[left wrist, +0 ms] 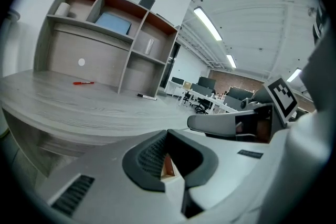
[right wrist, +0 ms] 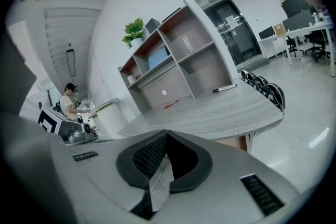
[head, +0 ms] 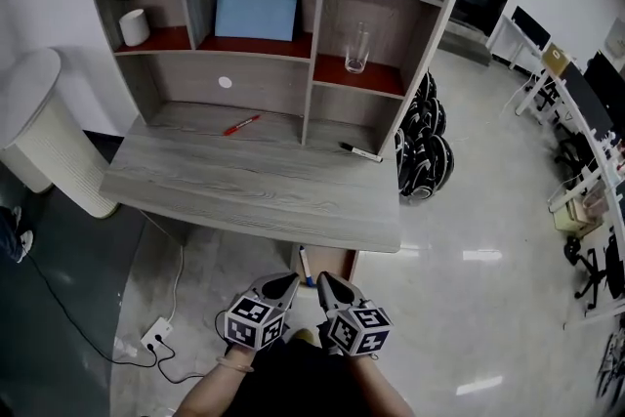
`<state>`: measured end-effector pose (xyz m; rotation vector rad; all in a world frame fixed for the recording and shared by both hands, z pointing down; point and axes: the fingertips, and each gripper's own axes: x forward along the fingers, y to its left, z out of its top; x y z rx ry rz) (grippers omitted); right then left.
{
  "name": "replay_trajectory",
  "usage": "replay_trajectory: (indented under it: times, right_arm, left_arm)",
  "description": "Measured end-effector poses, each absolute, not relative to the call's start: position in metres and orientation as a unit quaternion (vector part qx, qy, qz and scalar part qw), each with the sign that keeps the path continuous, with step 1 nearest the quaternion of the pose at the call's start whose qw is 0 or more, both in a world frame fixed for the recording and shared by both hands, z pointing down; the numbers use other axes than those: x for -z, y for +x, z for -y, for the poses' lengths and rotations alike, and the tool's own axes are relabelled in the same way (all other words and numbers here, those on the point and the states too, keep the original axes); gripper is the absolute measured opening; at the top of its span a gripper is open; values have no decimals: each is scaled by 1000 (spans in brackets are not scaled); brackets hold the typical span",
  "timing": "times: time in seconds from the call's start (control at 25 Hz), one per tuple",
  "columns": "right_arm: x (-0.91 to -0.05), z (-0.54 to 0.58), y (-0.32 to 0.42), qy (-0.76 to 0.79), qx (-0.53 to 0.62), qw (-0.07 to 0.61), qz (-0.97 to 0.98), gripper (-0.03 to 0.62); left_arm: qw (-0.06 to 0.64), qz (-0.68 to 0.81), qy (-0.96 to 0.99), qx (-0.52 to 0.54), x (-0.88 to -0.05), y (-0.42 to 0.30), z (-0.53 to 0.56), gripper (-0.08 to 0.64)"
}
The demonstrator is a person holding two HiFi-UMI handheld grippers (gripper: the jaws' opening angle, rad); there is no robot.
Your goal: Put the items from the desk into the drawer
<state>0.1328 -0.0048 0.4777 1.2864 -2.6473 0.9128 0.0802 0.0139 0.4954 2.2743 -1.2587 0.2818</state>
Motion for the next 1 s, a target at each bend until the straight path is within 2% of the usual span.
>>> replay_trajectory:
  times: [1.0]
  right_arm:
    - [-472,-1,134,419,-264,40,868,-11]
  left_arm:
    - [256,468,840,-98,-497,82,-22,0]
